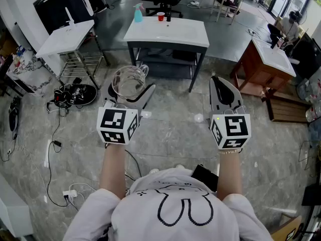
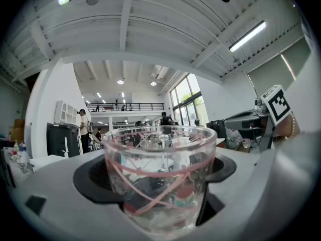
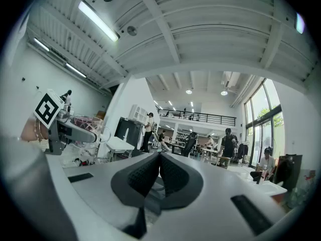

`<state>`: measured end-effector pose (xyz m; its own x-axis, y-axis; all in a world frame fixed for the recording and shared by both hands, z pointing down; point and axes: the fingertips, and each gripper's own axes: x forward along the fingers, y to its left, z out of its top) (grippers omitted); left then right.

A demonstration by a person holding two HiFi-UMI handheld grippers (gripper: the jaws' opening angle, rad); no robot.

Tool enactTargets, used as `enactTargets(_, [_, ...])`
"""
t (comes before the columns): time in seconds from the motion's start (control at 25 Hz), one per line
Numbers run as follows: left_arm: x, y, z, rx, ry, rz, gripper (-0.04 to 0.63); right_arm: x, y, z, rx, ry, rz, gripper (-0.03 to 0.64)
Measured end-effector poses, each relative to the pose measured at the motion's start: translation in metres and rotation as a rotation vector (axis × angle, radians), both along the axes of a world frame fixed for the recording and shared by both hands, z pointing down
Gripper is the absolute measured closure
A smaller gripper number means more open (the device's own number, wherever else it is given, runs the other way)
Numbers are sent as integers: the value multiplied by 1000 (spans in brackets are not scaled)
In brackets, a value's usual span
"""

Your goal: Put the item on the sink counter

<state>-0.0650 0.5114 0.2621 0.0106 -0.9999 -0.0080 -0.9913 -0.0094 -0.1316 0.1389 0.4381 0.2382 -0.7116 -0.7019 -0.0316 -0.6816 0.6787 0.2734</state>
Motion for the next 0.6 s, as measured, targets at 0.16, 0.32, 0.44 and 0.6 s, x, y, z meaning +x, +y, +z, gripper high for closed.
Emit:
enactTargets(0.16, [1,0,-1,7,-2,0,117,0,1,-1,6,4,-8,589])
enactTargets(0.32, [-4,2,-4,20,-9,5,115,-5,3,0,5,3,-12,589])
enactTargets(0.44, [-7,5,-6,27,-20,16,117,-10,6,2,5,9,-4,589])
enactTargets(0.6, [-12,6,-8,24,-31,38,115,-18,9,1,8,1,24,588])
